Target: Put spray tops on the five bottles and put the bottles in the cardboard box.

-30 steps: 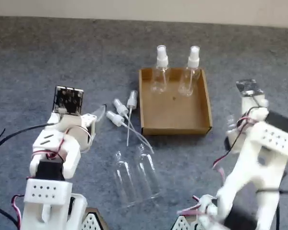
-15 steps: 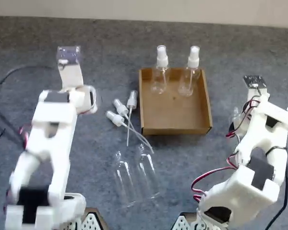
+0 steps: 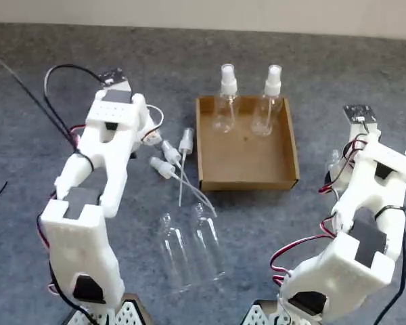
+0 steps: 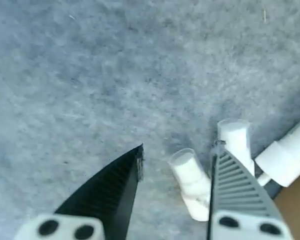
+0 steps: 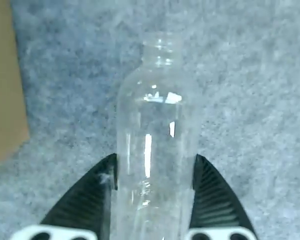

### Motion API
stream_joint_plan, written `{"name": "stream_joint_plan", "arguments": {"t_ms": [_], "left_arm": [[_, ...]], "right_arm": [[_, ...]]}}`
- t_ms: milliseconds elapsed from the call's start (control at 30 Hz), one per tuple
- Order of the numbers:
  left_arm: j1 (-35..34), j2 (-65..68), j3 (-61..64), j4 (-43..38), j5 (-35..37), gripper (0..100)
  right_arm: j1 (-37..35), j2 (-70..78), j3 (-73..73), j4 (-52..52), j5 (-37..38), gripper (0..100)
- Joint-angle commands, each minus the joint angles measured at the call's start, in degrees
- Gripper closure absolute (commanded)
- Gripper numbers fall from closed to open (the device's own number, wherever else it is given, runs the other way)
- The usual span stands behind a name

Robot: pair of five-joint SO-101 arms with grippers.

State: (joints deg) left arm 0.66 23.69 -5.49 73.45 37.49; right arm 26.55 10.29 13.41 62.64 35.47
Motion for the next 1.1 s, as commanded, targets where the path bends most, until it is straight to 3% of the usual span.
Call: {"name": "stream_joint_plan", "arguments": {"t_ms": [0,467,633,867,1067], "left_arm": [[3.7,0.9,-3.6,1.1,2.9,80],[4.6,9.1,-3.9,0.9,2.5,81],[1.9,9.4,-3.7,0.9,2.1,94],[-4.6,9.0,-7.7,1.3,-13.1,96],[-9.7,9.4,-15.3,3.2,-31.6,96]], "right_arm": [[0.3,-0.3,-2.4,-0.7,0.0,90.9],[0.7,0.0,-2.4,-1.0,0.0,90.9],[0.7,0.0,-2.4,-1.0,-0.2,90.9],[1.2,-0.3,-2.6,-1.1,-0.4,90.8],[2.2,-0.3,-2.8,-1.0,-0.1,90.7]]}}
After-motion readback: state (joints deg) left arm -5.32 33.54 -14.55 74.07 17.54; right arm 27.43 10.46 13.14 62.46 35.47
